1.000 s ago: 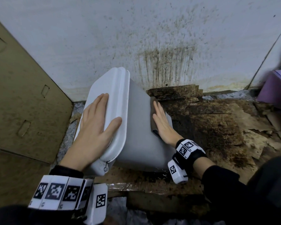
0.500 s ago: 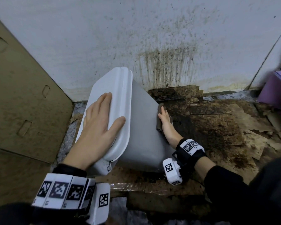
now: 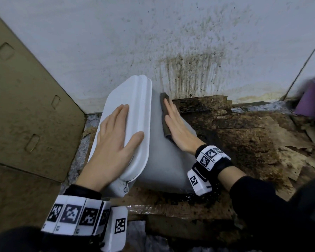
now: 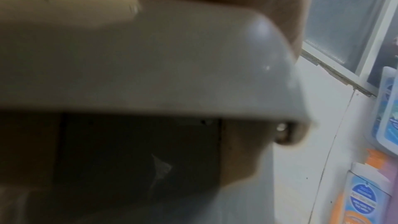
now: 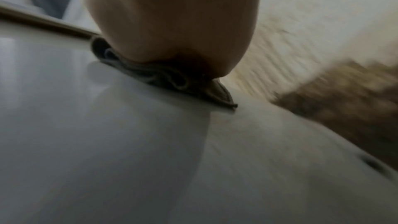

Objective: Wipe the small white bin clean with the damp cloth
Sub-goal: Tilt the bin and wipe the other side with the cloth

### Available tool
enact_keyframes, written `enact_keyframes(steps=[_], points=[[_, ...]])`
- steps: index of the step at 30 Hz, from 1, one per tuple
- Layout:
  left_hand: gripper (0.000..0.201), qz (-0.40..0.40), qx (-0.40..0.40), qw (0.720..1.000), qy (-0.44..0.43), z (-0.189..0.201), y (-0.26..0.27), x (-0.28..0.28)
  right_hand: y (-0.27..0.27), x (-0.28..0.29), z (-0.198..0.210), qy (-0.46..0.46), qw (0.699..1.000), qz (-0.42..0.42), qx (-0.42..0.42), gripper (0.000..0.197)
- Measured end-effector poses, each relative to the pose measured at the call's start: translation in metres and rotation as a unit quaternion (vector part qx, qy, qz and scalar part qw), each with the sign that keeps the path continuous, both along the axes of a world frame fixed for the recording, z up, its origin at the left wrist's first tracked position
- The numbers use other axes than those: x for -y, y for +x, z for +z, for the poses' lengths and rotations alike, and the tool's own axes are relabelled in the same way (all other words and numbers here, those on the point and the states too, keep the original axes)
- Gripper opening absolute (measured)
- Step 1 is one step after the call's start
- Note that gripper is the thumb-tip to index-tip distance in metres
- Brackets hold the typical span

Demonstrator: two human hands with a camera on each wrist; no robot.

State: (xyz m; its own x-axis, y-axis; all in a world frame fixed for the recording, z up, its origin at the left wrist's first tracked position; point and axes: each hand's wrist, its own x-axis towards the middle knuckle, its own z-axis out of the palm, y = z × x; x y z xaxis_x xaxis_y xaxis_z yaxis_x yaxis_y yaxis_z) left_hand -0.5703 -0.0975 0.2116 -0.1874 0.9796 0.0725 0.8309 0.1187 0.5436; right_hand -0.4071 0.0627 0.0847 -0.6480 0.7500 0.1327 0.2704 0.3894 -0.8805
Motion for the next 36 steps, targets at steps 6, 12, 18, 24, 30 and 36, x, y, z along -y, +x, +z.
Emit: enact_keyframes(steps=[6, 12, 18, 24, 30, 36], points=[[0.081, 0.002, 0.006, 1.0, 0.0, 0.001, 0.0, 0.0, 0.048, 0.0, -0.068, -0.122, 0.983, -0.051, 0.125, 0.054], [0.086, -0.001, 0.0, 1.0, 0.007, 0.002, 0.003, -0.002, 0.049, 0.001, -0.089, -0.248, 0.956, -0.141, 0.068, 0.055], [0.088, 0.003, -0.007, 1.0, 0.006, 0.0, 0.001, -0.002, 0.026, 0.016, -0.054, -0.212, 0.965, -0.148, 0.047, 0.056], [0.089, 0.006, -0.011, 1.0, 0.005, 0.0, 0.001, -0.004, -0.017, 0.046, 0.04, -0.128, 0.989, -0.046, -0.063, 0.055], [0.089, 0.003, -0.005, 1.0, 0.009, 0.0, 0.001, -0.002, -0.019, 0.057, 0.046, -0.068, 0.994, -0.02, -0.08, 0.056], [0.084, 0.011, 0.012, 1.0, 0.008, 0.0, -0.003, 0.0, 0.0, 0.057, -0.001, -0.032, 0.995, -0.064, -0.07, 0.054]])
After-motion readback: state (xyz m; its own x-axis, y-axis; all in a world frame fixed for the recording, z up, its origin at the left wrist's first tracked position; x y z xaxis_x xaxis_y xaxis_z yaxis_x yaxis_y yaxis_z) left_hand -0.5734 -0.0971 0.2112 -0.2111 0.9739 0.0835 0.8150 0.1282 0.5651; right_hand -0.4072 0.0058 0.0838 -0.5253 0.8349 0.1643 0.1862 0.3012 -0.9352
